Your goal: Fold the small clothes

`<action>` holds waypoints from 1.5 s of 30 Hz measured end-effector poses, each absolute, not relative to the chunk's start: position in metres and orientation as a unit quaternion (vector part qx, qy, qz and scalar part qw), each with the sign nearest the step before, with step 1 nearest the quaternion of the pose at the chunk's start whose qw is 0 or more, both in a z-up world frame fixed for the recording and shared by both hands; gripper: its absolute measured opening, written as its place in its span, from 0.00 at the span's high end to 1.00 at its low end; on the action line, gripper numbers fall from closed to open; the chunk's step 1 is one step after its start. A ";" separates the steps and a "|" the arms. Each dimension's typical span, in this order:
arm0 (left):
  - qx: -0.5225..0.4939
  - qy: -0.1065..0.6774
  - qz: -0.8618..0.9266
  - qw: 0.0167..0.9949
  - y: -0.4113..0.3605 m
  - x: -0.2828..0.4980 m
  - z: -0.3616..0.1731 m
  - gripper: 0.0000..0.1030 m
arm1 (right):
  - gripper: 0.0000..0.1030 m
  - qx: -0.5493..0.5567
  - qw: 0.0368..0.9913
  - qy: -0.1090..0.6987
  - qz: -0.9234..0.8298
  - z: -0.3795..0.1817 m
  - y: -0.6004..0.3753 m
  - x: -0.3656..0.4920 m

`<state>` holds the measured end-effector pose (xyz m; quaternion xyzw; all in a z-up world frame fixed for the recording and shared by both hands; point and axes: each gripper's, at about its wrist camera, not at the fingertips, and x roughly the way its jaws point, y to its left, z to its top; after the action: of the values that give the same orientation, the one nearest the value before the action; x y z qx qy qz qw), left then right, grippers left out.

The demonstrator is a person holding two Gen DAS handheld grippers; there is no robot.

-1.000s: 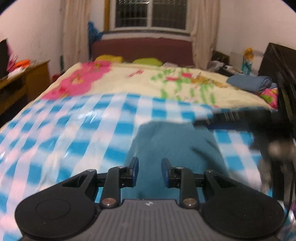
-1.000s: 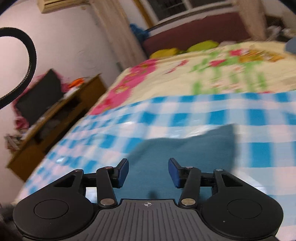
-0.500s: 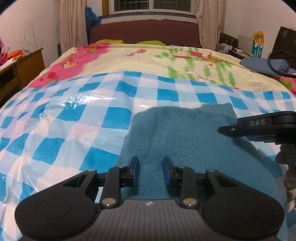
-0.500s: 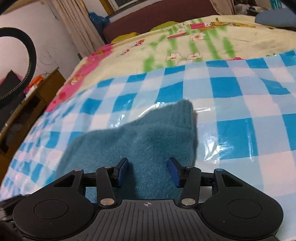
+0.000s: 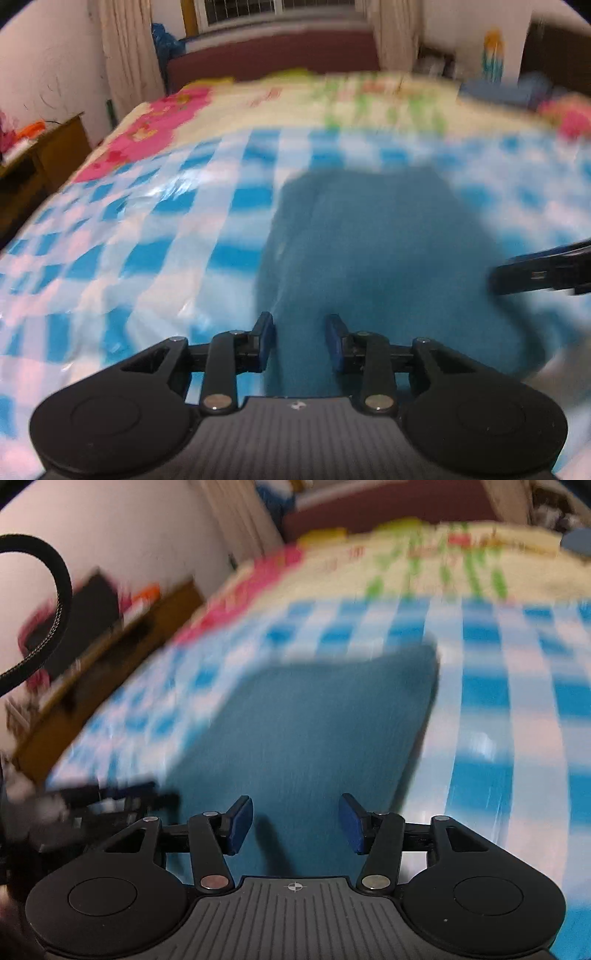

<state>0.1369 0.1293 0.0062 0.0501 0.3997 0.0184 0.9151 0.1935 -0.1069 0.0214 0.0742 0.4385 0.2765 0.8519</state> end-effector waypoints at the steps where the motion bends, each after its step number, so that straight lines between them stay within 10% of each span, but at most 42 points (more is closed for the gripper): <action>1: 0.043 0.416 0.020 0.908 0.134 0.136 -0.004 0.60 | 0.48 0.072 0.847 0.452 0.270 0.011 -0.105 0.189; 45: 0.027 0.441 0.005 0.897 0.096 0.096 0.020 0.46 | 0.42 0.093 0.853 0.466 0.217 0.023 -0.114 0.133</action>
<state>0.0963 0.0959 0.0204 0.0269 0.4409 0.0051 0.8971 0.1329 -0.1143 0.0227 0.0925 0.4662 0.2171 0.8526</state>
